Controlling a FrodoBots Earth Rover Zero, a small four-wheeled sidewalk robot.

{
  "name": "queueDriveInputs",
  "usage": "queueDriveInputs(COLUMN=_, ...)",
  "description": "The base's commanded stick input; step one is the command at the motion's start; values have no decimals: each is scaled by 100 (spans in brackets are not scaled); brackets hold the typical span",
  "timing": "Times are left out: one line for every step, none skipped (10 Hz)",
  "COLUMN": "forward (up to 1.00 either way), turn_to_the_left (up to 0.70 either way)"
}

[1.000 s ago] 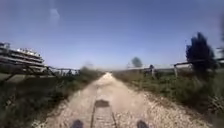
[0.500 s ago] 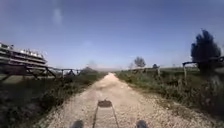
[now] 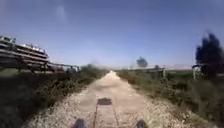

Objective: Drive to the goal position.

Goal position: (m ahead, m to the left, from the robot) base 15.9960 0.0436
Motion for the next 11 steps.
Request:
queueDriveInputs(forward=70, turn_to_the_left=0)
queueDriveInputs(forward=70, turn_to_the_left=0)
queueDriveInputs(forward=70, turn_to_the_left=0)
queueDriveInputs(forward=70, turn_to_the_left=0)
queueDriveInputs(forward=70, turn_to_the_left=0)
queueDriveInputs(forward=70, turn_to_the_left=0)
queueDriveInputs(forward=70, turn_to_the_left=0)
queueDriveInputs(forward=70, turn_to_the_left=0)
queueDriveInputs(forward=70, turn_to_the_left=0)
queueDriveInputs(forward=70, turn_to_the_left=0)
queueDriveInputs(forward=70, turn_to_the_left=0)
